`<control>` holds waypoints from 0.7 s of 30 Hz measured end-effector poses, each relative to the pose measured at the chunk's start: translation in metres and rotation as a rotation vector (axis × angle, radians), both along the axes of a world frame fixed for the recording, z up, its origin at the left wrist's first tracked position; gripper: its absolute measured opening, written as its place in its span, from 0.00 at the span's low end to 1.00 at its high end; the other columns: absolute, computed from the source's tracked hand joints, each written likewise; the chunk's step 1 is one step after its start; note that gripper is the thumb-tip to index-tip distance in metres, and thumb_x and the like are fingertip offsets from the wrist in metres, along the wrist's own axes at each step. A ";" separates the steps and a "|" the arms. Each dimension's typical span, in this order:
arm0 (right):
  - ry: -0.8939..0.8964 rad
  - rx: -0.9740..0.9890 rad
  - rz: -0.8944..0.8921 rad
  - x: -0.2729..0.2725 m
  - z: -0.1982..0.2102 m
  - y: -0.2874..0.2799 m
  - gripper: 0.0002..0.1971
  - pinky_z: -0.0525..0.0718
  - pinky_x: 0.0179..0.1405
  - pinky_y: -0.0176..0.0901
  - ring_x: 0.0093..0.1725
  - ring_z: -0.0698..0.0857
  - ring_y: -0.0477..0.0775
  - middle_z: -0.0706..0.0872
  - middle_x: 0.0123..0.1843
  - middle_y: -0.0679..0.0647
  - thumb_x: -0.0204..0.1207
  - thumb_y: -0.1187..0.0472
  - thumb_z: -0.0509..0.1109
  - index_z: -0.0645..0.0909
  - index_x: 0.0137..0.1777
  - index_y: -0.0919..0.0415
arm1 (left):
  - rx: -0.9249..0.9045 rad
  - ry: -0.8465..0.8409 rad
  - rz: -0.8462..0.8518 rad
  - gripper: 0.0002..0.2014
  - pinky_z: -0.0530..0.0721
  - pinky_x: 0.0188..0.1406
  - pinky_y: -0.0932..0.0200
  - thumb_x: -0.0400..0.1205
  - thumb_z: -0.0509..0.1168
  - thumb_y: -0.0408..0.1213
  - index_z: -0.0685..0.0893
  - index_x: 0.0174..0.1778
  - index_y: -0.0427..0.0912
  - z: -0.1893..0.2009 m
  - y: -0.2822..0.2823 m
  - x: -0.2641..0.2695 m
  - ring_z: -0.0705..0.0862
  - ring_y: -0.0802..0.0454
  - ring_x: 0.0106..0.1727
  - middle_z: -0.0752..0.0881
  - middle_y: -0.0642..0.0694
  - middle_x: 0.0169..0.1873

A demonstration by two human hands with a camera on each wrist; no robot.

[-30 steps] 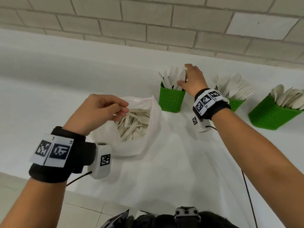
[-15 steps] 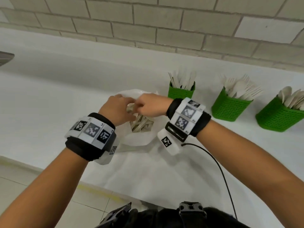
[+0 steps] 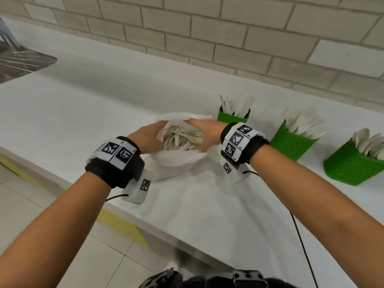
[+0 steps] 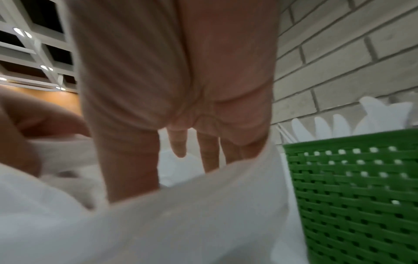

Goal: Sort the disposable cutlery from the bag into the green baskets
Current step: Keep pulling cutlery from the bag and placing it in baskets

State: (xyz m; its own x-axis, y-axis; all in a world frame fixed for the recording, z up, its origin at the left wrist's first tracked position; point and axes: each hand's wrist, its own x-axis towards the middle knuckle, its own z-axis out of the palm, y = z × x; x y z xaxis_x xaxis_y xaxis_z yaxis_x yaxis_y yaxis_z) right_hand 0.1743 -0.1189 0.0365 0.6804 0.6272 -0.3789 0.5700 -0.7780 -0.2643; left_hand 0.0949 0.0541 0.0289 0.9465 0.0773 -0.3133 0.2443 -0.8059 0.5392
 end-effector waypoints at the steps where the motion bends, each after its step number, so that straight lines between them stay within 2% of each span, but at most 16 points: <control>1: -0.033 -0.016 0.021 -0.001 -0.003 0.006 0.45 0.63 0.71 0.37 0.80 0.63 0.56 0.60 0.83 0.57 0.71 0.67 0.75 0.52 0.83 0.60 | -0.013 -0.023 0.017 0.36 0.73 0.54 0.56 0.78 0.60 0.25 0.57 0.80 0.53 0.001 -0.002 -0.001 0.75 0.44 0.63 0.74 0.41 0.71; 3: -0.126 -0.037 0.044 0.001 -0.008 0.023 0.33 0.70 0.71 0.45 0.76 0.69 0.61 0.68 0.78 0.61 0.76 0.65 0.69 0.61 0.79 0.64 | -0.011 -0.085 0.046 0.36 0.72 0.55 0.55 0.78 0.60 0.24 0.56 0.81 0.50 0.002 -0.005 -0.001 0.75 0.40 0.65 0.73 0.38 0.70; 5: -0.175 -0.053 0.044 0.006 -0.016 0.043 0.25 0.77 0.65 0.50 0.68 0.77 0.62 0.76 0.71 0.62 0.77 0.64 0.65 0.68 0.74 0.65 | 0.001 -0.140 0.047 0.36 0.72 0.58 0.53 0.78 0.59 0.24 0.56 0.81 0.48 0.002 -0.006 -0.001 0.74 0.37 0.68 0.73 0.37 0.70; 7: -0.192 -0.086 0.061 0.009 -0.025 0.057 0.29 0.81 0.62 0.52 0.65 0.80 0.63 0.78 0.69 0.63 0.75 0.62 0.68 0.66 0.76 0.63 | 0.011 -0.173 0.038 0.35 0.72 0.58 0.53 0.77 0.60 0.24 0.58 0.80 0.48 0.000 -0.005 -0.001 0.74 0.36 0.66 0.74 0.35 0.68; 9: -0.148 -0.072 0.050 0.013 -0.037 0.064 0.41 0.78 0.66 0.51 0.70 0.76 0.63 0.72 0.75 0.62 0.73 0.60 0.72 0.53 0.82 0.61 | 0.001 -0.188 0.039 0.35 0.71 0.57 0.55 0.77 0.60 0.25 0.59 0.80 0.48 -0.005 -0.002 -0.002 0.74 0.37 0.66 0.73 0.35 0.67; 10: -0.128 -0.061 0.050 0.015 -0.041 0.066 0.44 0.75 0.69 0.50 0.73 0.73 0.63 0.69 0.77 0.61 0.73 0.60 0.72 0.49 0.83 0.60 | -0.010 -0.197 0.037 0.35 0.70 0.58 0.56 0.77 0.61 0.26 0.59 0.80 0.48 -0.008 0.000 -0.002 0.74 0.37 0.66 0.73 0.35 0.67; 11: -0.129 -0.060 0.059 0.016 -0.043 0.067 0.44 0.73 0.70 0.49 0.74 0.72 0.63 0.68 0.78 0.61 0.73 0.60 0.73 0.49 0.83 0.59 | -0.021 -0.202 0.034 0.35 0.70 0.59 0.56 0.77 0.61 0.26 0.59 0.80 0.48 -0.010 0.003 -0.002 0.73 0.37 0.67 0.72 0.35 0.68; 13: -0.171 -0.085 0.110 0.016 -0.040 0.067 0.38 0.72 0.68 0.47 0.72 0.73 0.62 0.71 0.75 0.61 0.73 0.60 0.73 0.58 0.81 0.60 | -0.047 -0.209 0.024 0.35 0.69 0.59 0.58 0.76 0.62 0.26 0.59 0.80 0.48 -0.013 0.011 0.000 0.73 0.37 0.67 0.71 0.36 0.68; 15: -0.213 -0.110 0.184 0.014 -0.032 0.064 0.28 0.73 0.61 0.44 0.68 0.76 0.61 0.77 0.68 0.59 0.76 0.61 0.71 0.69 0.75 0.61 | -0.070 -0.206 0.007 0.37 0.69 0.57 0.58 0.76 0.61 0.25 0.58 0.80 0.50 -0.014 0.019 0.001 0.72 0.38 0.67 0.71 0.37 0.67; 18: -0.208 -0.105 0.242 0.012 -0.026 0.052 0.21 0.73 0.51 0.42 0.62 0.79 0.60 0.81 0.58 0.57 0.76 0.63 0.68 0.74 0.69 0.58 | -0.109 -0.205 -0.039 0.38 0.72 0.56 0.56 0.75 0.61 0.24 0.58 0.79 0.53 -0.017 0.026 0.001 0.73 0.39 0.66 0.72 0.39 0.66; 19: -0.197 -0.096 0.240 0.013 -0.026 0.048 0.22 0.75 0.52 0.43 0.62 0.78 0.59 0.80 0.58 0.55 0.75 0.63 0.69 0.74 0.69 0.56 | -0.120 -0.203 -0.050 0.38 0.72 0.56 0.56 0.75 0.61 0.24 0.59 0.79 0.53 -0.017 0.026 0.001 0.73 0.41 0.66 0.71 0.40 0.66; 21: -0.203 -0.097 0.263 0.013 -0.024 0.044 0.30 0.75 0.65 0.48 0.70 0.74 0.58 0.75 0.70 0.55 0.74 0.61 0.71 0.68 0.76 0.51 | -0.135 -0.201 -0.072 0.37 0.71 0.54 0.58 0.75 0.60 0.24 0.59 0.79 0.52 -0.019 0.026 0.001 0.73 0.42 0.65 0.71 0.41 0.66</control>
